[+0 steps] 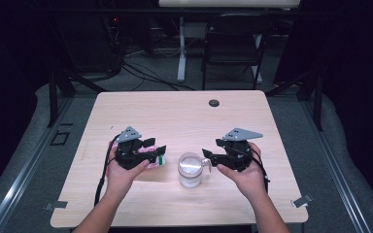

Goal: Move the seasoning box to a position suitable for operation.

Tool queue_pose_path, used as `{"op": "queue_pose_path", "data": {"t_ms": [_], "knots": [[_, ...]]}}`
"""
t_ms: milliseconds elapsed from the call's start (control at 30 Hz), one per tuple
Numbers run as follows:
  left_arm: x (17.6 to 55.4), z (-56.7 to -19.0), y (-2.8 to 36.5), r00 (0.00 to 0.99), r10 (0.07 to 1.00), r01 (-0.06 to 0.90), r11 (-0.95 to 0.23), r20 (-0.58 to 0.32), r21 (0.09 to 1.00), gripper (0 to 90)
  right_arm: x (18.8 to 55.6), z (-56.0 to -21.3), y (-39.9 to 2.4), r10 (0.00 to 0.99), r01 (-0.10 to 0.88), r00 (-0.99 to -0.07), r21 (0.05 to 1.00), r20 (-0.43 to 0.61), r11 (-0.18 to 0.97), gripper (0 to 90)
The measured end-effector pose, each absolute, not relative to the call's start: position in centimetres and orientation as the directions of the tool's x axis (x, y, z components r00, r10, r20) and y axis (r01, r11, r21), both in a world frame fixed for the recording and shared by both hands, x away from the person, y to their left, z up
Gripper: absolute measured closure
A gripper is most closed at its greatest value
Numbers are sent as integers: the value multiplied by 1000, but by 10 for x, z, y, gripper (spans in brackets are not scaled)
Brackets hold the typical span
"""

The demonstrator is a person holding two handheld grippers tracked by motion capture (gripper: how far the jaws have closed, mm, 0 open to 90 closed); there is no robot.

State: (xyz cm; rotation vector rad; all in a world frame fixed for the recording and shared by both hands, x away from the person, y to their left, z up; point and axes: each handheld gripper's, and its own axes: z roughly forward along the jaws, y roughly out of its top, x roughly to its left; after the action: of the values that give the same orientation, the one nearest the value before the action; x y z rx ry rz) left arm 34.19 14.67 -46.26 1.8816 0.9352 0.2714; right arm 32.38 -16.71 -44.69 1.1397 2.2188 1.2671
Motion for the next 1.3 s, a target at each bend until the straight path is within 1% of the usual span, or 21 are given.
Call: {"op": "queue_pose_path", "data": {"t_ms": [67, 133, 200, 233, 333, 400, 500, 567, 633, 700, 767, 900, 1000, 1167, 1300], "knots": [[344, -463, 141, 685, 698, 492, -232, -209, 839, 464, 327, -448, -166, 794, 497, -600, 824, 100, 272, 378], [346, -463, 136, 692, 687, 498, -231, -222, 836, 473, 330, -449, -166, 802, 515, -587, 816, 113, 263, 464], [347, -465, 132, 697, 682, 494, -234, -221, 837, 473, 330, -450, -166, 807, 536, -576, 806, 133, 250, 487], [347, -466, 131, 697, 686, 483, -235, -208, 843, 463, 330, -450, -166, 808, 534, -576, 806, 125, 256, 514], [345, -471, 130, 712, 677, 465, -255, -187, 848, 465, 328, -452, -166, 807, 535, -574, 808, 135, 246, 529], [343, -478, 129, 721, 665, 470, -262, -195, 843, 498, 327, -455, -167, 814, 537, -566, 808, 132, 242, 562], [340, -484, 130, 732, 656, 471, -290, -185, 833, 554, 327, -461, -169, 819, 557, -554, 797, 148, 233, 616], [339, -488, 131, 740, 652, 462, -315, -165, 829, 606, 326, -464, -169, 823, 574, -543, 789, 168, 218, 655], [338, -492, 131, 744, 646, 462, -318, -167, 828, 652, 326, -466, -168, 822, 590, -539, 779, 184, 212, 685], [337, -493, 131, 752, 639, 456, -324, -164, 829, 671, 326, -468, -167, 825, 595, -534, 776, 185, 211, 718], [334, -495, 127, 760, 632, 444, -335, -151, 831, 696, 327, -471, -166, 827, 602, -530, 771, 190, 209, 734], [331, -498, 121, 783, 608, 424, -366, -132, 829, 714, 327, -477, -164, 823, 615, -534, 757, 196, 219, 749], [330, -502, 118, 788, 598, 436, -369, -150, 821, 725, 327, -480, -163, 823, 617, -535, 754, 191, 226, 767], [331, -507, 117, 773, 613, 477, -389, -165, 788, 771, 328, -483, -162, 823, 621, -535, 750, 193, 228, 791], [330, -507, 118, 782, 601, 472, -401, -164, 785, 815, 329, -485, -162, 822, 624, -532, 750, 203, 220, 802]]}}
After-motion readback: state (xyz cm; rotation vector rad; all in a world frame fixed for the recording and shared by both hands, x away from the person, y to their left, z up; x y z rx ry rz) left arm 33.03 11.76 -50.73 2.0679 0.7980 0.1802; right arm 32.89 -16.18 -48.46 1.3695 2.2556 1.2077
